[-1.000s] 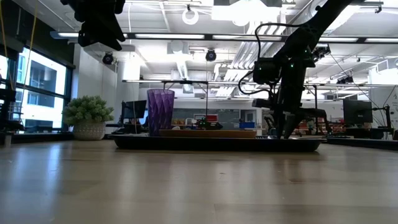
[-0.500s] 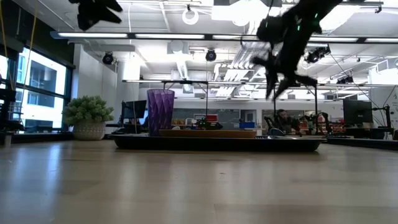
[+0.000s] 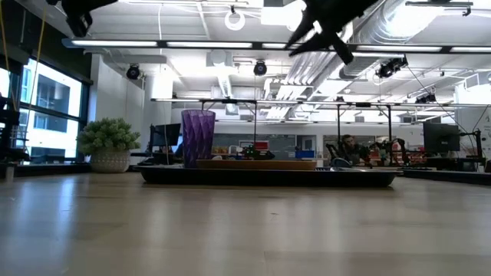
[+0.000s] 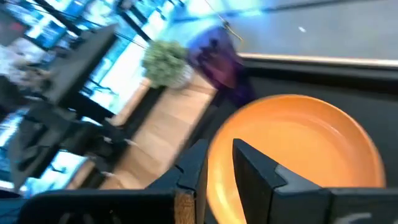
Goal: Pick and place plate/cup/fork/spoon on tray
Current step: Return to Home Position
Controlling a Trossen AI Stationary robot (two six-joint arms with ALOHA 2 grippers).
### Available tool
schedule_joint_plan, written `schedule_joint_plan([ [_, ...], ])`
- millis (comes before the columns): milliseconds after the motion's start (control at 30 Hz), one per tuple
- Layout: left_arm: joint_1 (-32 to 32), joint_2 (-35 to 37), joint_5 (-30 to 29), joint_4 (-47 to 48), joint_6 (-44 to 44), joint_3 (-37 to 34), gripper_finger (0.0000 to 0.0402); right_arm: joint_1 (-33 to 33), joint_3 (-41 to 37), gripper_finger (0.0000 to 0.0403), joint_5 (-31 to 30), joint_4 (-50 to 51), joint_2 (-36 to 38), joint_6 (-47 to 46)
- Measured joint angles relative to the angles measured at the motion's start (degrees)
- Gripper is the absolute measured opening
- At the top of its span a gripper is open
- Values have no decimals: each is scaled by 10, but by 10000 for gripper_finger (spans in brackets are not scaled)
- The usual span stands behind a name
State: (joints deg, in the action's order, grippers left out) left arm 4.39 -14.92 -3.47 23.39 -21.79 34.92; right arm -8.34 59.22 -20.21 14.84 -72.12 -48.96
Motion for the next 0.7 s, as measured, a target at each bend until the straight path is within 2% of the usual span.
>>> schedule_joint_plan([
  [133, -4, 81, 17, -60, 17, -71, 125, 37, 0, 67, -23, -54, 0, 14],
  [300, -5, 148, 52, -87, 71, -138, 125, 58, 0, 67, -9, -89, 0, 12],
  [533, -7, 142, 62, -139, 101, -222, 125, 72, 0, 67, 29, -106, 2, -32],
  [700, -7, 147, 77, -191, 82, -284, 125, 82, 0, 67, 46, -148, 6, 19],
])
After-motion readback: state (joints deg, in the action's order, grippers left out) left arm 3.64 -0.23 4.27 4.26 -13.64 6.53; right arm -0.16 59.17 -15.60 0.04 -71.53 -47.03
